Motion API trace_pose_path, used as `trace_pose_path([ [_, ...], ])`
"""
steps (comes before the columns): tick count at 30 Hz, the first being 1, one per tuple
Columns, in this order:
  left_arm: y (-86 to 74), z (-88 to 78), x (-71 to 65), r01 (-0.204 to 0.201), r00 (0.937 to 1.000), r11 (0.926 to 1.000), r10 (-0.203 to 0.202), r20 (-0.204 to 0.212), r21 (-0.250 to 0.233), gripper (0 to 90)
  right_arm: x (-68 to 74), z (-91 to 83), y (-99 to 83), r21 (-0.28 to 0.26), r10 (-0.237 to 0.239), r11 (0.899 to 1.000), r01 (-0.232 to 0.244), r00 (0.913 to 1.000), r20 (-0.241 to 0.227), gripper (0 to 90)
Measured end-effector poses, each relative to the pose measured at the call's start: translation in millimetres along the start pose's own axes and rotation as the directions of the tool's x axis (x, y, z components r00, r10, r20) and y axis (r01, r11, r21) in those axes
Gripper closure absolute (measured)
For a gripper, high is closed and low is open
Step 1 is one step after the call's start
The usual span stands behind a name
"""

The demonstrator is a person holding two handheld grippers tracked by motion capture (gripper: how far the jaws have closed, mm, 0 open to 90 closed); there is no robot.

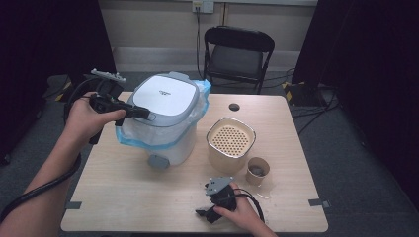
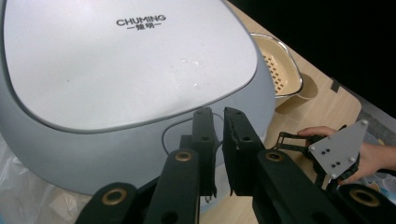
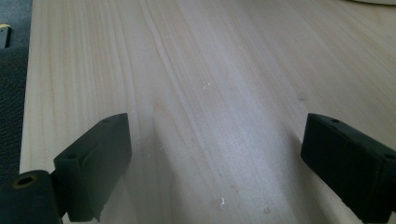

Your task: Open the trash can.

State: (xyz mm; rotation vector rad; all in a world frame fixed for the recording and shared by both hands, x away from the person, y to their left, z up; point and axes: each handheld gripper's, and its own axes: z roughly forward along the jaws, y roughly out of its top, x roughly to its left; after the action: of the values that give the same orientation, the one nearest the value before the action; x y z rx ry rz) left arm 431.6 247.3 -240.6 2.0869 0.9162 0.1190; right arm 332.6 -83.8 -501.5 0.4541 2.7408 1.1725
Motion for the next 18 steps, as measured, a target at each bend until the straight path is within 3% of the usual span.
trace_pose_path([
  [5,0.7,8.5,5.0,0.022,0.9997,0.9998,-0.022,-0.007,-0.002,84.8,-0.1,0.0,0.0,-0.001,-0.002,1.0,0.002,1.0,0.0,8.0],
  [13,1.4,9.3,4.9,0.01,0.9997,0.9999,-0.01,-0.023,0.004,89.4,0.0,0.0,0.0,0.0,-0.001,1.0,0.001,1.0,0.0,8.0],
  [18,-2.0,9.7,6.2,0.027,0.9996,0.9996,-0.027,-0.006,-0.012,90.0,0.0,0.0,0.0,0.0,0.0,1.0,0.0,1.0,0.0,8.0],
])
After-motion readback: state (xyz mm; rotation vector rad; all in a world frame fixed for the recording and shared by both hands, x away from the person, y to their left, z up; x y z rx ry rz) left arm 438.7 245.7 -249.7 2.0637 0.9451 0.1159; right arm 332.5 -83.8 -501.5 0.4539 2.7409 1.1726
